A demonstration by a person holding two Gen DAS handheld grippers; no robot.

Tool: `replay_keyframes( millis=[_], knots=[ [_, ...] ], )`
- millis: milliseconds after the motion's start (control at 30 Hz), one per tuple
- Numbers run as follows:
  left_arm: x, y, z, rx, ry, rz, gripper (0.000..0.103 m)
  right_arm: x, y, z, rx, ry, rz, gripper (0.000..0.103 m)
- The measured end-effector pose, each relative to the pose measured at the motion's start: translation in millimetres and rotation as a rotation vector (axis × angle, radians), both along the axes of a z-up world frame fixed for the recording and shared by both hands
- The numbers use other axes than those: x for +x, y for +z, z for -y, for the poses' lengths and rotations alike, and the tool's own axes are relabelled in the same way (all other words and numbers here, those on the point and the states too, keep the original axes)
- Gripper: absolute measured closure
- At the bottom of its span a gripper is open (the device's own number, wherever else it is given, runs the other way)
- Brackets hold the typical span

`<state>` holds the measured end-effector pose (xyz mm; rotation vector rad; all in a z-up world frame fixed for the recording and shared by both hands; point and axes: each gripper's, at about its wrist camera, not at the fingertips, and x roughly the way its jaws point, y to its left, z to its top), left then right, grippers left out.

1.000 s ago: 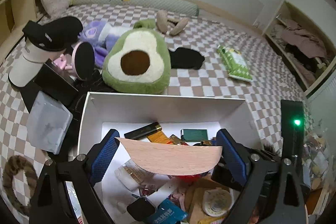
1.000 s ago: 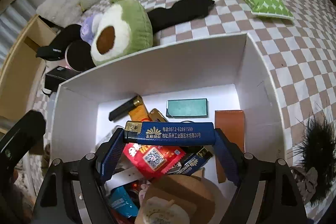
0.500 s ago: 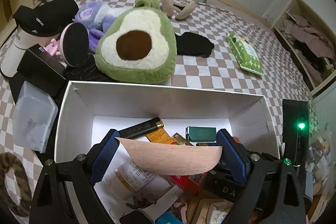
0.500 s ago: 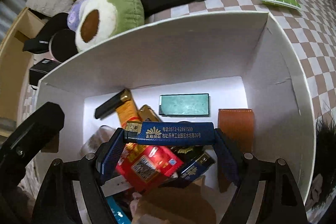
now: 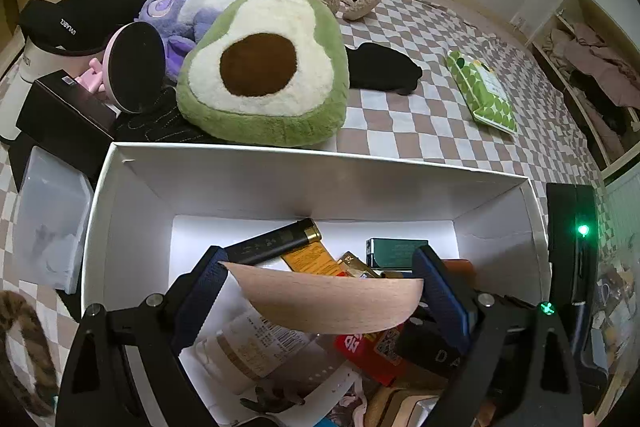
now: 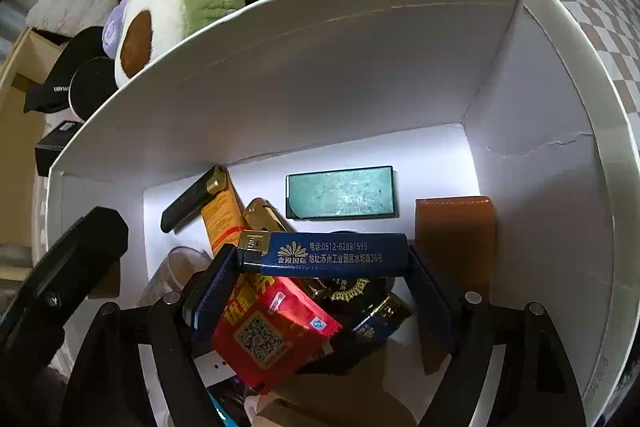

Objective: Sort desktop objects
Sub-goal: 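Open the right tool to release the blue lighter into the box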

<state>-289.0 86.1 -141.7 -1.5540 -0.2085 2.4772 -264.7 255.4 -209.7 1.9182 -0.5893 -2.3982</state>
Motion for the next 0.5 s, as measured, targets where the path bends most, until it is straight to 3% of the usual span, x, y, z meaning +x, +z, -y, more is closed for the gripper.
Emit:
replay_keyframes(
  millis=[400,500],
  knots=[
    [-10,-9,-2,0.008,0.011,0.028,0.009,-1,-12,0,-0.021,-0.017,0.030,0.020],
    [-12,-12,-2,0.013,0.017,0.038,0.009,1,-10,2,-0.007,0.009,0.024,0.011]
  ],
)
